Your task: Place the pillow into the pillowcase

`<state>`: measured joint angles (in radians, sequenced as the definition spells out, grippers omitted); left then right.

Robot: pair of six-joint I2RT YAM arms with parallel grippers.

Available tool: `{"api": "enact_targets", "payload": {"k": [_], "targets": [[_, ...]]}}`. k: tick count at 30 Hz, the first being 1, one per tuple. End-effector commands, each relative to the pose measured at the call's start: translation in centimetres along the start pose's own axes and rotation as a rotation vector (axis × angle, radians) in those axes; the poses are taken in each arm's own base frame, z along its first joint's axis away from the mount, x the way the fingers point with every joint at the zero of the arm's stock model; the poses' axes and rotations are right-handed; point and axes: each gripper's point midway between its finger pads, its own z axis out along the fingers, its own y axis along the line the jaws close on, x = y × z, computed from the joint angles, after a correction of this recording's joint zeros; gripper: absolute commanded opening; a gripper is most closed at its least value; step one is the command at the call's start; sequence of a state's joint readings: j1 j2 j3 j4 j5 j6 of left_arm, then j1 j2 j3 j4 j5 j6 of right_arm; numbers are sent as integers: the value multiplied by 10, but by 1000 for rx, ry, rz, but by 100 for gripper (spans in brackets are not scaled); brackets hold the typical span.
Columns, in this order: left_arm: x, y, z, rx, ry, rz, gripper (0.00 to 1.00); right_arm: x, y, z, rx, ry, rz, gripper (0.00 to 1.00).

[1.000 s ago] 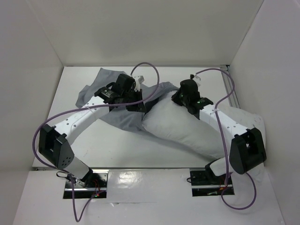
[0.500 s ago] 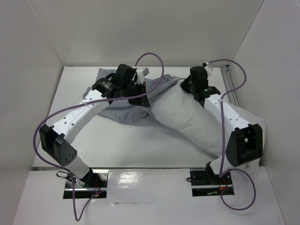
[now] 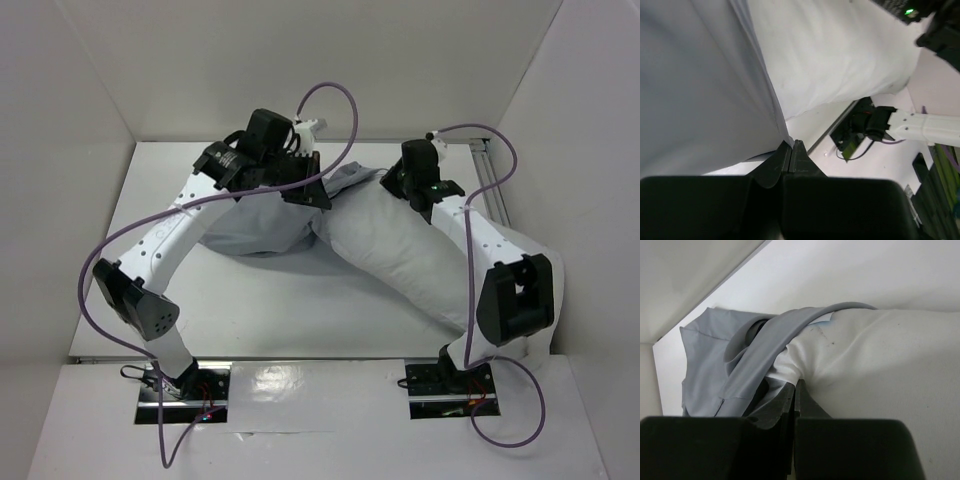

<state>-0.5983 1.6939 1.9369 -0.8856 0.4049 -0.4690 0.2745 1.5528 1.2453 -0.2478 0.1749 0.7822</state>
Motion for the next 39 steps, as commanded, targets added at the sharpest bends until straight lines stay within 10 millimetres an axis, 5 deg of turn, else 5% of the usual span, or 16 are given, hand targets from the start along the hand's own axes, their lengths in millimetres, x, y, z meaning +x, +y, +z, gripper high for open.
{"api": "enact_targets", "payload": {"k": [1,2,6,8,12,15,16,20,23,29,33,37,38,39], "targets": [[-4,-35,-19,151,15,46,0,-37,29,-28,-79,-96,-27,0],[-3,-39,-20,172,24,47,1,-32,30,-32,-86,-88,-43,0],[27,-24,-3,179,165,39,88,4,22,-44,-142,-33,-92,0],[38,-7,2,108,212,37,98,28,9,-51,-193,-1,-103,0],[21,10,0,70,158,48,93,60,-6,-58,-232,66,-125,0],[0,30,7,37,90,16,61,67,-11,-58,-236,79,-139,0],[-9,34,14,27,68,27,59,71,-13,-58,-238,92,-149,0],[-41,62,48,-60,24,-2,77,69,-8,-59,-266,81,-170,0],[-58,79,76,-103,10,-45,81,71,-7,-55,-259,101,-184,0],[-41,97,118,-93,81,-88,85,70,0,-56,-279,103,-207,0],[-44,87,137,-13,77,-90,85,66,4,-57,-285,95,-228,0],[-54,56,142,176,60,-108,71,71,2,-56,-280,114,-230,0],[-55,54,143,192,58,-113,44,68,3,-58,-286,108,-229,0],[-58,53,143,197,49,-116,27,71,5,-59,-293,111,-243,0]]}}
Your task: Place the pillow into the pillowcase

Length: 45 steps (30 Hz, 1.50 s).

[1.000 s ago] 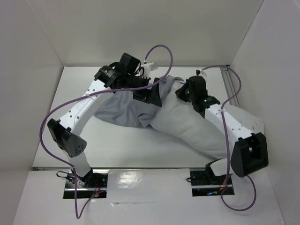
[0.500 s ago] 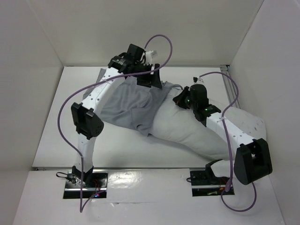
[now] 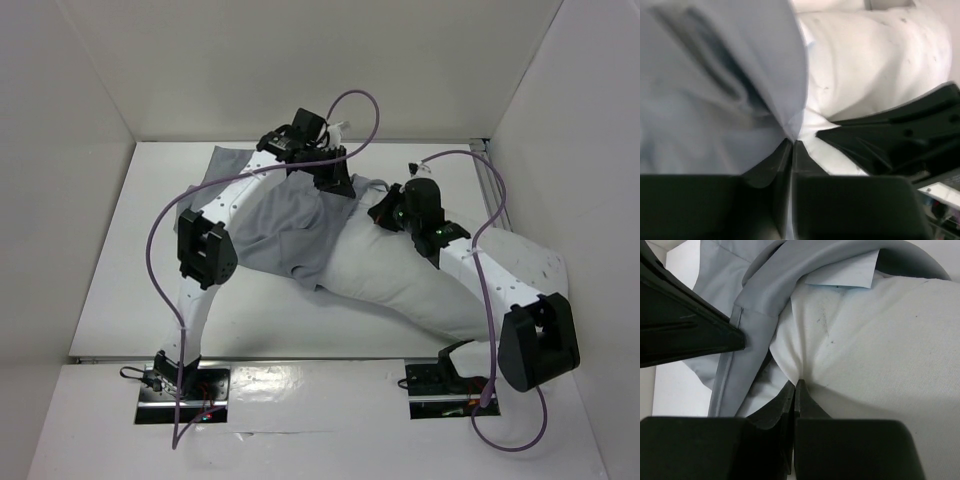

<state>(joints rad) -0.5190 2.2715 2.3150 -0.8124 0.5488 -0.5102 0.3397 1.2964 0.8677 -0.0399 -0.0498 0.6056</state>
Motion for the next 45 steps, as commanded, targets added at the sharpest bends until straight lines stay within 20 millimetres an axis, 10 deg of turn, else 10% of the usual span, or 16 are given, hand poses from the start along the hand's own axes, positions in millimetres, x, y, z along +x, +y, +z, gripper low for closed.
{"api": "enact_targets", "payload": {"k": [1,18,25,31,32,34,38,42,45], "targets": [[-20,-42,-7,176,-60,44,10,-9,12,-4,-20,-7,-43,0],[-73,-163,-160,348,-411,167,0,-28,121,-96,-256,-35,-332,0],[-58,-171,-113,410,-303,160,0,-23,118,-90,-195,-74,-339,0],[-47,-112,-41,287,-214,75,0,-43,89,-70,-36,-245,-225,0],[-50,-102,-38,262,-217,57,3,-48,71,-66,46,-293,-201,0],[-43,-85,-27,248,-173,30,47,-48,59,-61,103,-320,-160,0],[-48,-82,-43,241,-199,36,93,-35,48,-43,124,-297,-177,2],[-59,-69,-69,234,-228,30,100,-16,50,-34,91,-215,-199,23],[-57,-62,-89,225,-230,39,100,-15,52,-36,91,-193,-216,66]]}}
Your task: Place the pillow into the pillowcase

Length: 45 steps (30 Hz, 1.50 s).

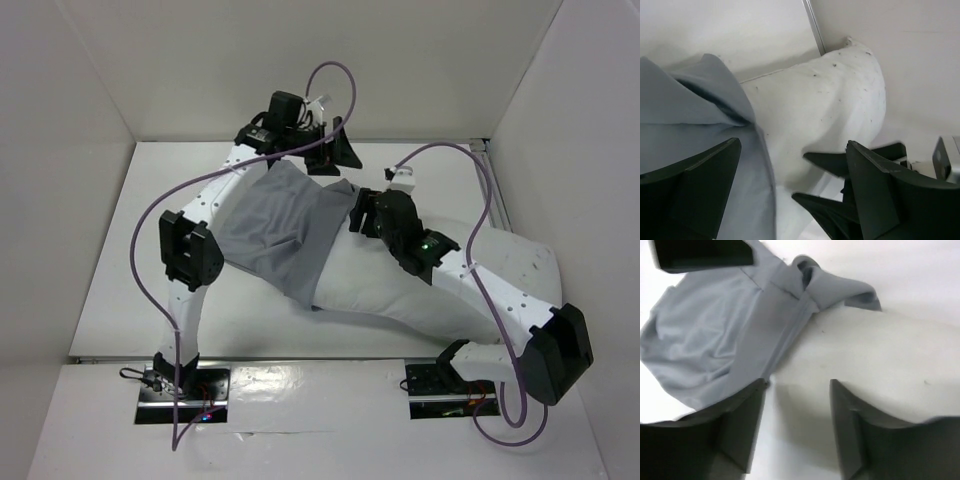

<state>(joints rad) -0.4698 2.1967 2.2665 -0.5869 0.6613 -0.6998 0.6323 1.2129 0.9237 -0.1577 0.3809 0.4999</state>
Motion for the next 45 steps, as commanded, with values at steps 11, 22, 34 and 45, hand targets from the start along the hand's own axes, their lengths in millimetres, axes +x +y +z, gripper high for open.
{"api": "enact_targets", "payload": {"k": [11,22,34,45], "targets": [[41,0,-154,-256,-181,172,0,-46,-7,-51,15,22,-193,100],[204,61,-163,-269,-73,-162,84,35,44,-91,-255,265,-594,100],[265,100,-97,-222,63,-276,79,140,52,-116,-146,292,-838,100],[214,68,-95,-228,39,-178,0,138,34,-55,66,142,-795,0]]}}
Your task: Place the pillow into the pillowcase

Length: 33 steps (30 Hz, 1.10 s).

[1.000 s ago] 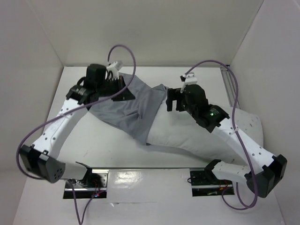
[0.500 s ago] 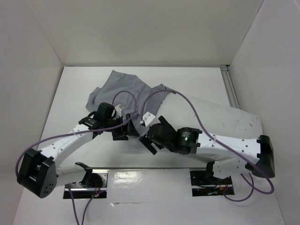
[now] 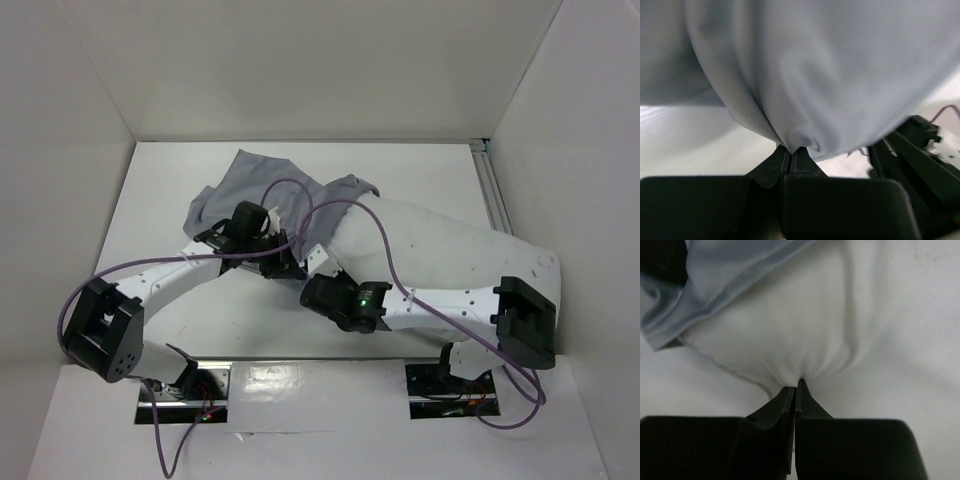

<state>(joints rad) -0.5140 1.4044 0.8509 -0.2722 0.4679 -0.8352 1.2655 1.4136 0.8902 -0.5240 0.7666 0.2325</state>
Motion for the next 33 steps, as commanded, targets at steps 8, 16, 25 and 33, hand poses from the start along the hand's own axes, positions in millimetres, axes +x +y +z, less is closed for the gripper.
{"api": "enact_targets", "payload": {"k": [8,16,25,33], "targets": [[-33,-83,-71,79,-58,225,0,-94,-99,8,44,-170,468,0],[-45,-93,-73,94,-55,262,9,-118,-116,26,-7,-135,489,0],[-35,-40,-70,-172,-309,256,30,-121,-109,36,-162,-125,529,0],[-6,-21,-29,-117,-283,201,86,-124,-108,42,-181,-114,500,0]]}}
